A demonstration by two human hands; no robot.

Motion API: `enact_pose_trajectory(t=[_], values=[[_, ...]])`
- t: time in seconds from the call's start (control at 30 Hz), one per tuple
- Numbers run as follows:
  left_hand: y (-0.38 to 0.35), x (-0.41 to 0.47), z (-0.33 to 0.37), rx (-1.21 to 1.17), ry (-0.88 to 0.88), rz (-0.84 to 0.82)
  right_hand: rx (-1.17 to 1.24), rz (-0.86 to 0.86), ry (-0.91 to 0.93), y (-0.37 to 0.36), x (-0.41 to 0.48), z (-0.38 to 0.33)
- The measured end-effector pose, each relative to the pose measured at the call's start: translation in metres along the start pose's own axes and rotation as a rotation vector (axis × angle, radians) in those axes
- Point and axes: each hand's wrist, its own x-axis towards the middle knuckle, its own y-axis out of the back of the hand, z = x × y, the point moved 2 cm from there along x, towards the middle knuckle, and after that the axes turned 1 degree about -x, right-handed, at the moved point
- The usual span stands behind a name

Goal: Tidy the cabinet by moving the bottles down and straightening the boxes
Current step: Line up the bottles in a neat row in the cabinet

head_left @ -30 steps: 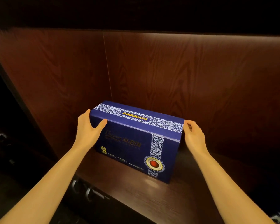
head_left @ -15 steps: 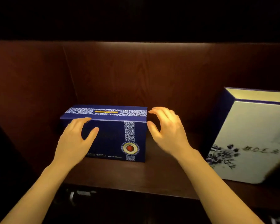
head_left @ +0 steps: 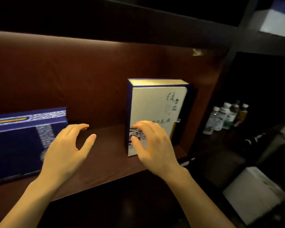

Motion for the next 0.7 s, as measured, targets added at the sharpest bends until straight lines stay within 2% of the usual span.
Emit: enact_pose_trajectory(t=[0.27,0.43,0.7], values=[[-0.099,0.017,0.117,-0.166,-0.233,-0.176,-0.198,0.057,-0.245,0.096,-0.056,0.094],[-0.165,0.015,0.198,-0.226,-0.368,-0.256,-0.250,0.156,-0.354,0.161,-0.098,0.152],[-0.275,0.009,0.333,-0.303,-0.474,-0.368,-0.339,0.234,-0.477,0.261,-0.149,0.255]])
